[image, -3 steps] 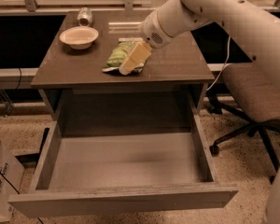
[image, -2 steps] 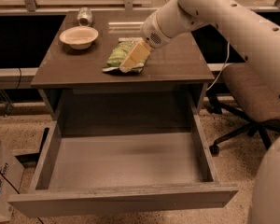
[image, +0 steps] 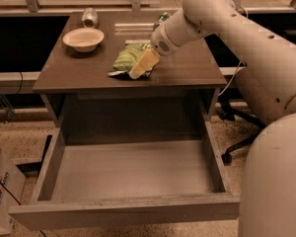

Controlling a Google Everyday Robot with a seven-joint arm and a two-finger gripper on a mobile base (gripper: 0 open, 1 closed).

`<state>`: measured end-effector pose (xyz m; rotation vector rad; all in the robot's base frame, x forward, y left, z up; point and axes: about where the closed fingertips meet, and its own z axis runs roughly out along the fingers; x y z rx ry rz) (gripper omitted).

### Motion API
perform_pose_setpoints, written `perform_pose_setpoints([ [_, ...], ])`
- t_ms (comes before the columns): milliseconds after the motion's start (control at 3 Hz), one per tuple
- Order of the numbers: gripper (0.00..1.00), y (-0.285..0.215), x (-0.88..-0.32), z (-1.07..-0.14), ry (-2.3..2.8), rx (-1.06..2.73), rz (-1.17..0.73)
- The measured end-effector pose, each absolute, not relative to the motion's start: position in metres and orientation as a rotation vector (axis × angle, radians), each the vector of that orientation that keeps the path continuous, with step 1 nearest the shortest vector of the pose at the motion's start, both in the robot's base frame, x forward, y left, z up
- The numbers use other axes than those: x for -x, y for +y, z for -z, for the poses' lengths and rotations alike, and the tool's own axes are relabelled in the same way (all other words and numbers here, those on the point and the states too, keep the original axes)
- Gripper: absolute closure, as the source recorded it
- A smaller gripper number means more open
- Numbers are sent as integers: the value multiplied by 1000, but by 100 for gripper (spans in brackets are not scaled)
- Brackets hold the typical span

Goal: Place green jalapeno chip bag into top drawer

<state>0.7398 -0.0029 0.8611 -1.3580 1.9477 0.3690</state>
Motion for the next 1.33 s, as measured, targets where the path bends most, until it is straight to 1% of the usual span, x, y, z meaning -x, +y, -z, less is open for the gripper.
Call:
perform_pose_setpoints([
  [333, 1, -9, -751, -848, 1974, 1327, -385],
  [667, 18, -11, -753, -837, 1973, 1307, -434],
  [1333, 64, -15, -739, -846, 1932, 1268, -474],
])
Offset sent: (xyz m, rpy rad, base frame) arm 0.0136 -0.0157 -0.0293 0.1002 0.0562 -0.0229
